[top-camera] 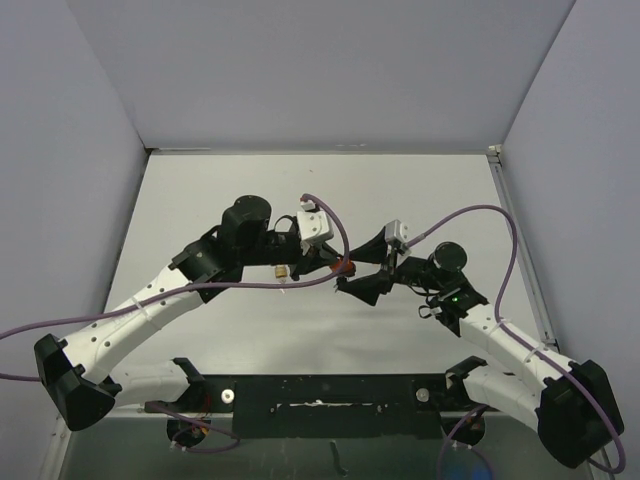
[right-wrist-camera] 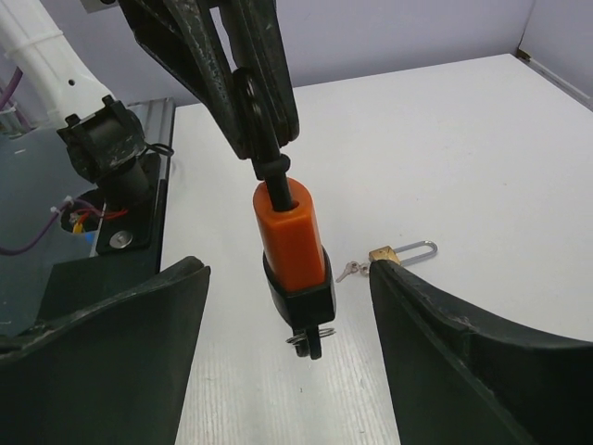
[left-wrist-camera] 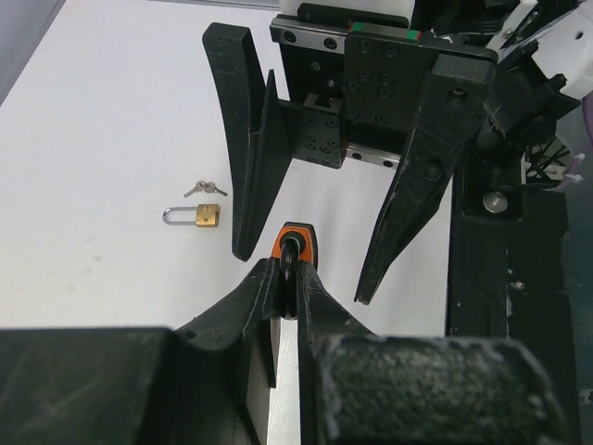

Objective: Lock with the key
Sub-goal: Lock the lock.

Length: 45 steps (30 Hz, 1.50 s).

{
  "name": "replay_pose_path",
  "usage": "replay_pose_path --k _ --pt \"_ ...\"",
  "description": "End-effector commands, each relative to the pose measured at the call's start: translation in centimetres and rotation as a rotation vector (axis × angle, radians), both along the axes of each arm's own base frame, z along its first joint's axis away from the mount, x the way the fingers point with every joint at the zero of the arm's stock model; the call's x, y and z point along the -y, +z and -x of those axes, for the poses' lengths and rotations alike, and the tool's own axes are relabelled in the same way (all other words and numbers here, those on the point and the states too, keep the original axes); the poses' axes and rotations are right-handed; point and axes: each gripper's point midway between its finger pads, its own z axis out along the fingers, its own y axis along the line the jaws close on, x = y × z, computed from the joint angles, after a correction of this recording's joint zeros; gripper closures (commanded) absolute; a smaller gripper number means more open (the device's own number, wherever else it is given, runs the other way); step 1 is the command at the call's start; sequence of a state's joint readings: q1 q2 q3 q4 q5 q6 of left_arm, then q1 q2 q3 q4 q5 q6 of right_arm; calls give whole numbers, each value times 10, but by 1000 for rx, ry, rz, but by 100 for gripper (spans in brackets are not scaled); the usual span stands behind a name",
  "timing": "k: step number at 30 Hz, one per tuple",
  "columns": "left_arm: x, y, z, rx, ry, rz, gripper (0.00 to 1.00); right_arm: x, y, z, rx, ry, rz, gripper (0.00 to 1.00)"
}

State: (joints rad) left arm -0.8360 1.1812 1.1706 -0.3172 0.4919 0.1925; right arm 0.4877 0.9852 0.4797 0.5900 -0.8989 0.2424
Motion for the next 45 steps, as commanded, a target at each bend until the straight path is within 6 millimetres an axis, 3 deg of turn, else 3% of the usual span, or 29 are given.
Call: replay_pose_path --k 1,9,25,35,37,41,45 --pt "7 44 12 75 -92 129 100 -3 13 -4 66 -12 -27 31" --pt "7 40 15 61 -115 108 100 -8 12 -6 52 -1 -26 42" --pt "10 34 10 41 -105 84 100 -17 23 1 65 47 -49 49" --pt "9 39 10 52 -94 103 100 -20 21 2 58 59 -42 58" --pt "9 40 10 53 -93 104 100 -20 21 3 60 60 -42 61" --pt "8 40 8 55 -82 103 100 -20 21 3 60 60 -40 76" --pt "9 42 8 60 -82 113 100 -21 20 3 58 63 -37 79"
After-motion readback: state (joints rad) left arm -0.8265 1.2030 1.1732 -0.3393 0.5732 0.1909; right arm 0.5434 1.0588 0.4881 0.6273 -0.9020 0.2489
